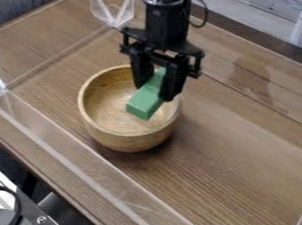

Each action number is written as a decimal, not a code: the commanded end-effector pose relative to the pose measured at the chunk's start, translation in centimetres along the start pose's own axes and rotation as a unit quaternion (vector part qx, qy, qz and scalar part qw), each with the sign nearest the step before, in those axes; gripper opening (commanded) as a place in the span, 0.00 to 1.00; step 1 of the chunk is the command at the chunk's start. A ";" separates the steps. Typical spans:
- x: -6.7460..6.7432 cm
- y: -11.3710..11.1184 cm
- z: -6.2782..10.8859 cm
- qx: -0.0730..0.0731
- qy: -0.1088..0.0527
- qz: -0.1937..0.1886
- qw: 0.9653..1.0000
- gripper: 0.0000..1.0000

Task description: Put the green block in the brown bowl

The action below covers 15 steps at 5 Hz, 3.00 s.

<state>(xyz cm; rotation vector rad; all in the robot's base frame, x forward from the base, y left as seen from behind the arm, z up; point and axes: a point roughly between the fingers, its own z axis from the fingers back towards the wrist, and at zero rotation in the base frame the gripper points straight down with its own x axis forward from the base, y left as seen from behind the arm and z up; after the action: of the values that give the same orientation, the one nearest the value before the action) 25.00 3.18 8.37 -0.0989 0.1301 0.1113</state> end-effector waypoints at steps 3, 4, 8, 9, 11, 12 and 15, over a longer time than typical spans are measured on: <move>0.2 2.3 -1.2 0.009 -0.008 0.015 1.000 0.00; 0.2 2.4 -1.4 0.009 -0.005 0.016 1.000 0.00; 0.4 2.5 -1.6 0.009 0.002 0.018 1.000 0.00; 0.5 2.5 -1.6 0.008 0.004 0.018 1.000 0.00; 0.6 2.5 -1.6 0.008 0.006 0.019 1.000 0.00; 0.6 2.5 -1.3 0.008 0.008 0.019 1.000 1.00; 0.5 0.7 6.0 -0.001 -0.075 0.001 0.997 1.00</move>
<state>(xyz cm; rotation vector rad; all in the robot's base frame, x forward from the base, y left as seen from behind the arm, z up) 25.46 4.47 12.62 -0.1004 0.0423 0.1227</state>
